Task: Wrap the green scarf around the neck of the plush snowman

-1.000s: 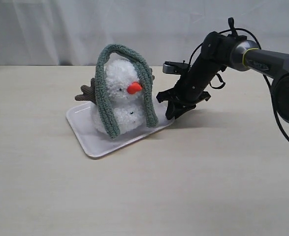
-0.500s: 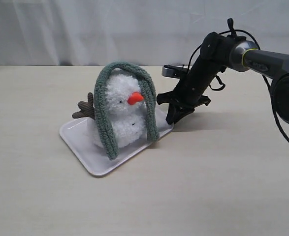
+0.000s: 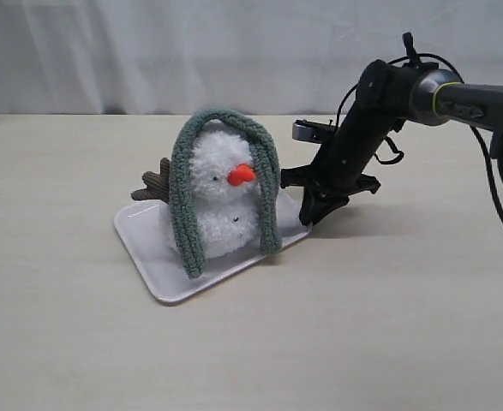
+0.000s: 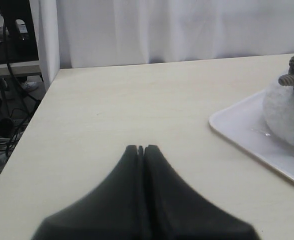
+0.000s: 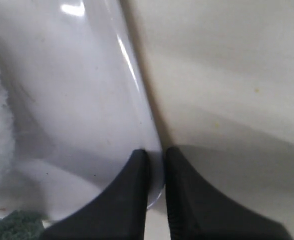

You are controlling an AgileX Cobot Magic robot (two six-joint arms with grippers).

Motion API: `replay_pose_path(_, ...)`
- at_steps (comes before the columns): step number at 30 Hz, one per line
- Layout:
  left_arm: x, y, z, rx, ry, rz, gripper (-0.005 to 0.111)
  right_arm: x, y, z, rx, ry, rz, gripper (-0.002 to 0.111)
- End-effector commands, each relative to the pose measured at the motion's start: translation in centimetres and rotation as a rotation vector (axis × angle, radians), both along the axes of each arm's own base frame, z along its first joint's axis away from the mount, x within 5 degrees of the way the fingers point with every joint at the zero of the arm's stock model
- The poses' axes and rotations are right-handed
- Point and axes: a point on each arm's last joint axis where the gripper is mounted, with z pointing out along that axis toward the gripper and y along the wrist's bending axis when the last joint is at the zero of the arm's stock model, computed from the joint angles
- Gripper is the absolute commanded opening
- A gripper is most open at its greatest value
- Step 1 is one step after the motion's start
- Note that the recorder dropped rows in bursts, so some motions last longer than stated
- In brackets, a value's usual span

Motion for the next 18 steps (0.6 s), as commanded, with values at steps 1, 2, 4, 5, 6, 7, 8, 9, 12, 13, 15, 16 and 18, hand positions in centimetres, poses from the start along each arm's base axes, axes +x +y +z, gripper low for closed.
replay_pose_path(1,0.0,0.0,0.1,0.0,-0.011,-0.006,0.0,-0.9,-1.0,0.0,-0.039,-0.068,-0.064,0.004)
replay_pose_path(2,0.0,0.0,0.1,0.0,-0.011,-0.006,0.0,-1.1,-1.1,0.1,-0.04,-0.085,-0.08,0.004)
replay_pose_path(4,0.0,0.0,0.1,0.0,-0.011,-0.006,0.0,-1.7,-1.2,0.1,-0.043,-0.099,-0.091,0.004)
replay_pose_path(5,0.0,0.0,0.1,0.0,-0.011,-0.006,0.0,-2.4,-1.4,0.0,-0.048,-0.087,-0.093,0.004)
replay_pose_path(6,0.0,0.0,0.1,0.0,-0.011,-0.006,0.0,-2.7,-1.5,0.0,-0.05,-0.08,-0.093,0.004)
replay_pose_path(7,0.0,0.0,0.1,0.0,-0.011,-0.006,0.0,-3.1,-1.5,-0.1,-0.05,-0.068,-0.095,0.004)
replay_pose_path(8,0.0,0.0,0.1,0.0,-0.011,-0.006,0.0,-3.4,-1.6,-0.1,-0.049,-0.058,-0.097,0.004)
replay_pose_path(9,0.0,0.0,0.1,0.0,-0.011,-0.006,0.0,-3.8,-1.7,-0.2,-0.052,-0.054,-0.099,0.004)
replay_pose_path(12,0.0,0.0,0.1,0.0,-0.011,-0.006,0.0,-5.4,-2.0,0.0,-0.053,-0.059,-0.118,0.004)
replay_pose_path(13,0.0,0.0,0.1,0.0,-0.011,-0.006,0.0,-6.1,-2.2,0.3,-0.049,-0.062,-0.128,0.004)
replay_pose_path(15,0.0,0.0,0.1,0.0,-0.011,-0.006,0.0,-7.1,-2.3,0.8,-0.039,-0.077,-0.145,0.004)
replay_pose_path(16,0.0,0.0,0.1,0.0,-0.011,-0.006,0.0,-7.5,-2.4,1.0,-0.037,-0.083,-0.152,0.004)
replay_pose_path(18,0.0,0.0,0.1,0.0,-0.011,-0.006,0.0,-8.4,-2.6,1.3,-0.018,-0.112,-0.192,0.004)
